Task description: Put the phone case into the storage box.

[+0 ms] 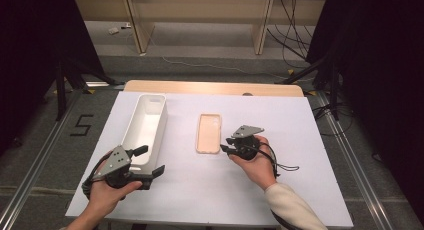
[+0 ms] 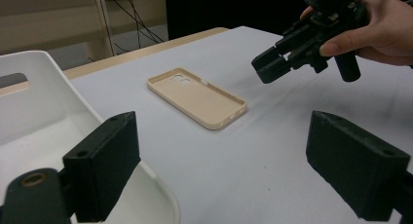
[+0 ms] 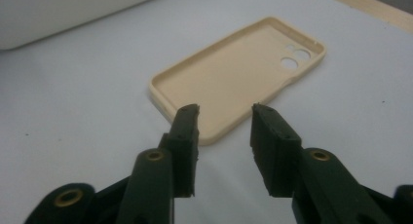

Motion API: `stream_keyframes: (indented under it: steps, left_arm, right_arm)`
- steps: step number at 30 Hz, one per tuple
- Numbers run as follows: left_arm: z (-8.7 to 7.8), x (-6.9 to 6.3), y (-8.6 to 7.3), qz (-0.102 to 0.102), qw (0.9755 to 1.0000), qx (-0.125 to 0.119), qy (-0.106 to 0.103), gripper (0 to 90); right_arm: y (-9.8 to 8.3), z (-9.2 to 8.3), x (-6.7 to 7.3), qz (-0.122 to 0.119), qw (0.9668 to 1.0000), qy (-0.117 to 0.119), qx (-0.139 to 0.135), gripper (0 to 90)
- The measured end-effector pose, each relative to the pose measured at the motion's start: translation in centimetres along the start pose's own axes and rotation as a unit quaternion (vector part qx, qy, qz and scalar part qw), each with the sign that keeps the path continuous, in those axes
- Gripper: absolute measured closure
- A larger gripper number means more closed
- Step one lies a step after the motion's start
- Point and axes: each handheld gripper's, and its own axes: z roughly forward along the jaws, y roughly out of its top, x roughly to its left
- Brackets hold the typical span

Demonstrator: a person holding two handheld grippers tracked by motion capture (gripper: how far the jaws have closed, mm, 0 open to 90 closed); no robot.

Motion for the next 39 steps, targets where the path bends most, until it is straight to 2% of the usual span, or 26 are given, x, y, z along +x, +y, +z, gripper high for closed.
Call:
stream_keyframes:
  steps: [3,6,13,18,23,24,28,30,36,38,39]
  left_arm:
    - [0.0,0.0,0.1,0.000,1.0000,0.000,-0.001,11.7]
    - [0.0,0.0,0.1,0.004,1.0000,-0.002,-0.003,11.6]
    - [0.0,-0.1,0.1,-0.001,1.0000,-0.001,-0.002,11.5]
    - [0.0,-0.1,0.1,0.000,1.0000,-0.004,-0.005,11.4]
    - [-0.4,0.0,0.0,-0.004,1.0000,-0.006,-0.003,11.4]
    - [-0.4,0.0,0.0,-0.003,1.0000,-0.006,-0.002,11.4]
    - [-0.5,-0.1,0.0,0.002,1.0000,-0.007,-0.004,11.4]
    - [-0.6,-0.2,0.0,0.004,1.0000,-0.006,-0.004,11.4]
    - [-0.5,-0.2,0.0,0.004,1.0000,-0.006,-0.001,11.3]
    - [-0.4,-0.3,0.0,-0.002,1.0000,-0.005,0.000,11.4]
    - [-0.4,-0.2,0.1,0.005,1.0000,-0.004,-0.002,11.3]
  right_arm:
    - [-0.1,-0.8,0.2,-0.008,0.9997,0.005,-0.025,52.5]
    - [-0.1,-1.1,0.4,-0.005,0.9994,0.006,-0.035,48.6]
    - [0.0,-2.0,0.7,-0.004,0.9977,0.024,-0.063,36.3]
    - [-0.1,-2.5,0.9,-0.012,0.9967,0.024,-0.077,30.8]
    - [0.0,-2.9,1.1,-0.014,0.9967,0.024,-0.076,29.3]
    - [0.0,-2.9,1.2,-0.021,0.9965,0.015,-0.079,29.3]
    - [0.3,-3.1,1.6,-0.031,0.9963,0.016,-0.079,29.3]
    - [0.4,-3.1,1.9,-0.045,0.9959,0.015,-0.077,29.7]
    - [0.8,-2.6,2.7,-0.064,0.9944,0.034,-0.077,32.4]
    - [0.9,-2.5,3.0,-0.065,0.9943,0.039,-0.075,32.3]
    - [1.0,-2.5,3.0,-0.066,0.9943,0.041,-0.072,32.3]
